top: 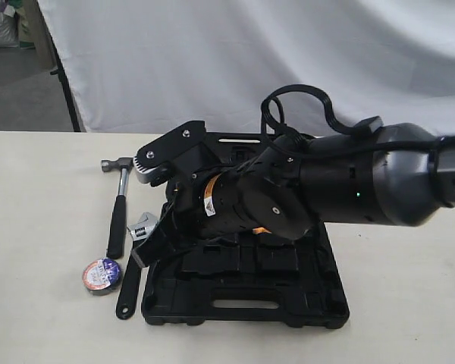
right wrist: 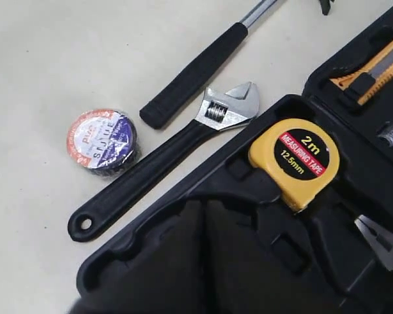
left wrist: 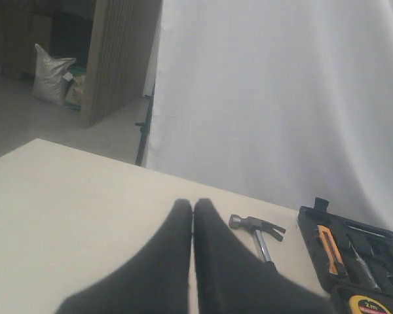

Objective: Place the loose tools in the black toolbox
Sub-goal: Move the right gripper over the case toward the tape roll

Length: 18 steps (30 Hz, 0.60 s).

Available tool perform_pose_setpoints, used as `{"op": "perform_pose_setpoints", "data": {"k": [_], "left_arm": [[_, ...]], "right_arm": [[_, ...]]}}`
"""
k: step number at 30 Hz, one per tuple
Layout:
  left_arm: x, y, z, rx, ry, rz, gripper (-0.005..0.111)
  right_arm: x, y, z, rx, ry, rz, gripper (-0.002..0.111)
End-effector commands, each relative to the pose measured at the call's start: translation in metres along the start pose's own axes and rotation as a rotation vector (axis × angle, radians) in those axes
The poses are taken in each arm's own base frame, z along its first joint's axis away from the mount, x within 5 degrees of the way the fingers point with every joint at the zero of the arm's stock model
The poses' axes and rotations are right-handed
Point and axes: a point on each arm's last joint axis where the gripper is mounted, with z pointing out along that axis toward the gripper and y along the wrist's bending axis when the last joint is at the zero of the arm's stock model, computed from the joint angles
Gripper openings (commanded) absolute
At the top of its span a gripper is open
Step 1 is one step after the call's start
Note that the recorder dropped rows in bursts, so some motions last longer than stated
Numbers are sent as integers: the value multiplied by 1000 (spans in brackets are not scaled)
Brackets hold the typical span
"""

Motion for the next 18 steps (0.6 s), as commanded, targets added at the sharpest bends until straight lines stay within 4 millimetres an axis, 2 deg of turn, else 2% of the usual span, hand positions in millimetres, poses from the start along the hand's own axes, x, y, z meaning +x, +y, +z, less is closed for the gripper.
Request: {"op": "perform_pose_setpoints", "data": {"k": [1, 6, 8, 11, 13, 16, 18], "left_arm": [[-2, 1, 0, -21, -20, 0, 1], [-2, 1, 0, -21, -20, 0, 1], [-2, 1, 0, -21, -20, 0, 1], [-2, 1, 0, -21, -20, 0, 1], [-2, 1, 0, -21, -20, 0, 1], [-2, 1, 0, -21, -20, 0, 1], [-2, 1, 0, -21, -20, 0, 1]], "right_arm": [[-3, -1, 0, 6, -16, -46, 0], [-4, -1, 0, 6, -26, -52, 3], [-4, 0, 0, 4, -36, -52, 15], [-5, 0, 2, 0, -48, -53, 43], [-4, 1, 6, -4, -55, -53, 56], [-1, 2, 14, -9, -53, -54, 66], [1, 2, 19, -14, -57, -53, 67]]}}
